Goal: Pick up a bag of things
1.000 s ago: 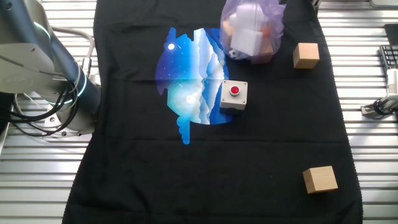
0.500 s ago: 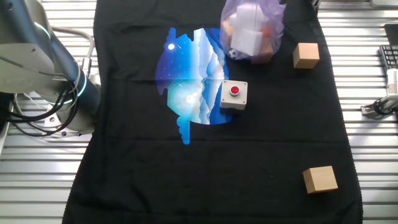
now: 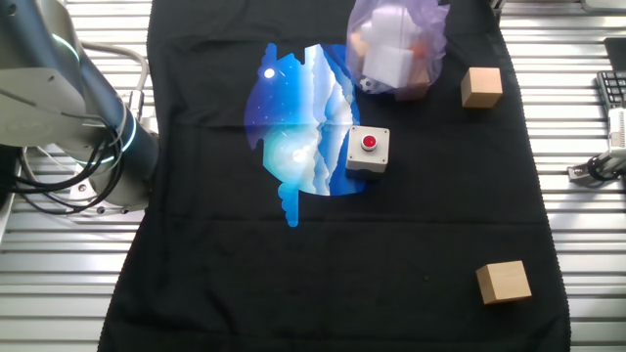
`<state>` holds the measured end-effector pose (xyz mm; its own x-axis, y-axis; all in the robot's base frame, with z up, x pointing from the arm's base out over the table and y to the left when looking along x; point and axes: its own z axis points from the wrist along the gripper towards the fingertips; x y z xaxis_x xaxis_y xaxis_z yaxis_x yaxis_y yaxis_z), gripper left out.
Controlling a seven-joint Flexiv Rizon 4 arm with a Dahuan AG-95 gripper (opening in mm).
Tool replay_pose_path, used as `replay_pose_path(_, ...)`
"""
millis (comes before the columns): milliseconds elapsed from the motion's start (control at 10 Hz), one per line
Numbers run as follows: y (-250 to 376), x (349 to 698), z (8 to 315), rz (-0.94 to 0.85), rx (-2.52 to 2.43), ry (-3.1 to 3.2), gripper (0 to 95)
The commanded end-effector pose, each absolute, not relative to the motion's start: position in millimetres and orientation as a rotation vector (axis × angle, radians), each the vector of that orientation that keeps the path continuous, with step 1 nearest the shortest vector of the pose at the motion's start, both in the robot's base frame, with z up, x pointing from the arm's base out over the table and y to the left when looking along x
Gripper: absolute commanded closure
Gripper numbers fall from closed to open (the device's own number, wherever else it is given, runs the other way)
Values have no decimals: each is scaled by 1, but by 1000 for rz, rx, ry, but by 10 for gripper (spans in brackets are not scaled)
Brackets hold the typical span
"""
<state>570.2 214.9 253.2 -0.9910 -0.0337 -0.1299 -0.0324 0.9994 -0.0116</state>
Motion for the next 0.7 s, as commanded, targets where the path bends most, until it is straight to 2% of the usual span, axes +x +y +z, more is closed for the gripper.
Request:
replay_pose_path(100,230,575,275,-5,1,3024,950)
replay_pose_path(300,240,574,292,-4,24,3028,950)
replay_pose_path(700,254,568,292,0,54,3043,950)
